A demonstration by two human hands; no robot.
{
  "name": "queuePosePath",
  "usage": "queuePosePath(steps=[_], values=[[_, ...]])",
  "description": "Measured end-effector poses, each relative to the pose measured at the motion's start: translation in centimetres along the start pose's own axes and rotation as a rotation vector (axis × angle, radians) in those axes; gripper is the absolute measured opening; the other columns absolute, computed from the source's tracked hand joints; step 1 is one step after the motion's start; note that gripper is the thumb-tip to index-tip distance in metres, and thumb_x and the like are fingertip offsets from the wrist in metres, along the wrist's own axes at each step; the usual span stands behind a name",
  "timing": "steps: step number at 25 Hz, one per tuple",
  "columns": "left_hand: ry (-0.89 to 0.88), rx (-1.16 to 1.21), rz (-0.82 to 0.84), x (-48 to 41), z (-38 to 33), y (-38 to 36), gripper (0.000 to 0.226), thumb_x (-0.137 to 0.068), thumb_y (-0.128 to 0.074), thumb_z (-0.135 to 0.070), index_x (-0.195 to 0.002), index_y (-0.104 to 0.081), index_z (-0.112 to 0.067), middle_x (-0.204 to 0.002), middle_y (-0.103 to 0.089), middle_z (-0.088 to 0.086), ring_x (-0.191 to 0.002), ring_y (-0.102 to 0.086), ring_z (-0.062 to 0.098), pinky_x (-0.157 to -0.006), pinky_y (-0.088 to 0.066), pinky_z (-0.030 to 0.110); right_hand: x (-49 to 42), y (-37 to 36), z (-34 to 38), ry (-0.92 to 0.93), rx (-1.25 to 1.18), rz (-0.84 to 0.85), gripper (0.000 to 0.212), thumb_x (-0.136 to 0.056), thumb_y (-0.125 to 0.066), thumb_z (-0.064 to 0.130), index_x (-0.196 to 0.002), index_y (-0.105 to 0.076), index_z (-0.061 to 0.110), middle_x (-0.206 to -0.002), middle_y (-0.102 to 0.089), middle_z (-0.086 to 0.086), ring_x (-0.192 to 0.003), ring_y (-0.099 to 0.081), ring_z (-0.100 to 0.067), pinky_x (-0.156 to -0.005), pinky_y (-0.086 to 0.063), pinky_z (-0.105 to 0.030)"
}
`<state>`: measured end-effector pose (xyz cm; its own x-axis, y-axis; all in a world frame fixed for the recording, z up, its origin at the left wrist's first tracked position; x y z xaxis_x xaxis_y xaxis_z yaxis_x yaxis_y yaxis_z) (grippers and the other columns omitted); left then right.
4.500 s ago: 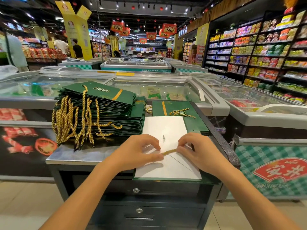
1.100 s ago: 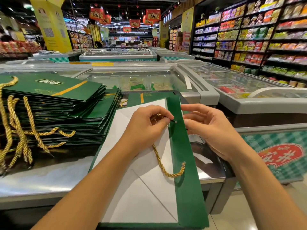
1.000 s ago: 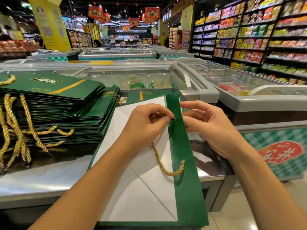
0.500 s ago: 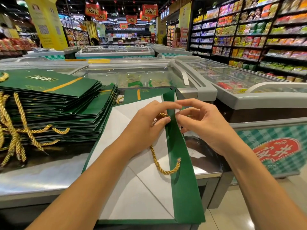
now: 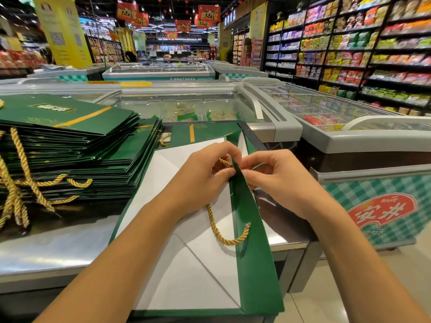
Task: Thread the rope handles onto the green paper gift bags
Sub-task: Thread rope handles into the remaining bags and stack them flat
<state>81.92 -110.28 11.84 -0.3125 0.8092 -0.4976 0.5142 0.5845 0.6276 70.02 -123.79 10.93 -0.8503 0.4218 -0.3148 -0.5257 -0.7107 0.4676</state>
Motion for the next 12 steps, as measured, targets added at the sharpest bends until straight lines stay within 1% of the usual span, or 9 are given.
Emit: queuePosePath(steps=[2, 4, 5, 6, 8, 9, 10, 12], values=[[-0.003, 0.002, 0.001, -0.1, 0.0, 0.0, 0.02, -0.095, -0.065, -0.006, -0.103, -0.062, -0.024, -0.097, -0.062, -0.008, -0.086, -0.06, 0.007, -0.073, -0.045, 0.009, 0.0, -0.1, 0.2, 0.015, 0.067, -0.008, 0.009, -0.096, -0.068, 0.016, -0.098, -0.076, 0.019, -0.088, -0.076, -0.003, -0.081, -0.074, -0.024, -0.082, -0.061, -0.047], [-0.021, -0.01, -0.002, -0.2, 0.1, -0.1, 0.021, -0.095, -0.064, -0.006, -0.105, -0.062, -0.024, -0.097, -0.06, -0.006, -0.087, -0.058, 0.009, -0.074, -0.045, 0.012, 0.1, -0.1, 0.3, 0.025, 0.092, -0.036, 0.01, -0.099, -0.064, 0.014, -0.097, -0.073, 0.015, -0.085, -0.073, -0.005, -0.077, -0.072, -0.021, -0.077, -0.062, -0.041], [-0.03, -0.011, -0.004, -0.2, 0.1, -0.1, 0.022, -0.095, -0.064, -0.006, -0.105, -0.062, -0.025, -0.097, -0.059, -0.006, -0.087, -0.057, 0.01, -0.075, -0.046, 0.013, 0.1, 0.0, 0.3, 0.016, 0.06, -0.067, 0.01, -0.1, -0.061, 0.012, -0.098, -0.071, 0.013, -0.085, -0.071, -0.007, -0.074, -0.071, -0.021, -0.074, -0.063, -0.037], [-0.034, -0.008, -0.008, -0.2, 0.2, -0.2, 0.023, -0.095, -0.064, -0.006, -0.105, -0.061, -0.027, -0.097, -0.058, -0.005, -0.088, -0.057, 0.01, -0.075, -0.045, 0.013, 0.1, 0.1, 0.2, -0.008, -0.012, -0.115, 0.01, -0.102, -0.058, 0.011, -0.099, -0.068, 0.011, -0.085, -0.069, -0.01, -0.071, -0.07, -0.021, -0.07, -0.062, -0.034], [-0.024, 0.004, -0.003, -0.1, 0.2, -0.3, 0.025, -0.096, -0.063, -0.005, -0.104, -0.06, -0.029, -0.097, -0.057, -0.006, -0.087, -0.055, 0.01, -0.075, -0.044, 0.013, 0.1, 0.5, -0.1, -0.077, -0.259, -0.252, 0.011, -0.105, -0.051, 0.01, -0.1, -0.062, 0.009, -0.086, -0.063, -0.012, -0.067, -0.067, -0.018, -0.065, -0.06, -0.03], [-0.015, 0.004, 0.006, 0.0, 0.3, -0.3, 0.025, -0.096, -0.062, -0.006, -0.104, -0.06, -0.03, -0.096, -0.056, -0.007, -0.087, -0.054, 0.01, -0.074, -0.043, 0.013, 0.0, 0.8, -0.3, -0.101, -0.37, -0.329, 0.011, -0.105, -0.05, 0.01, -0.101, -0.06, 0.009, -0.088, -0.061, -0.012, -0.067, -0.066, -0.016, -0.064, -0.06, -0.029], [-0.012, -0.001, 0.014, 0.0, 0.3, -0.4, 0.026, -0.097, -0.062, -0.006, -0.105, -0.06, -0.031, -0.096, -0.055, -0.008, -0.086, -0.053, 0.009, -0.073, -0.042, 0.012, -0.1, 1.0, -0.6, -0.114, -0.421, -0.397, 0.01, -0.105, -0.05, 0.01, -0.101, -0.059, 0.01, -0.089, -0.061, -0.011, -0.07, -0.066, -0.016, -0.066, -0.059, -0.028], [-0.014, -0.008, 0.029, 0.0, 0.4, -0.4, 0.026, -0.097, -0.061, -0.007, -0.109, -0.061, -0.031, -0.095, -0.054, -0.009, -0.084, -0.051, 0.008, -0.072, -0.04, 0.011, -0.2, 1.2, -1.0, -0.125, -0.344, -0.47, 0.011, -0.103, -0.054, 0.009, -0.102, -0.064, 0.014, -0.094, -0.065, -0.006, -0.081, -0.067, -0.015, -0.075, -0.058, -0.029]])
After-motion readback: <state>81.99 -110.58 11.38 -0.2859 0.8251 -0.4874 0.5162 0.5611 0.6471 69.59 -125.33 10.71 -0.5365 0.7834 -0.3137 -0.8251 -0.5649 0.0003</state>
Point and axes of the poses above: each hand's wrist, its own x-axis away from the middle knuckle, its own y-axis out of the back of the hand, z = x × y, the point moved 2 cm from there along -x, towards the middle knuckle
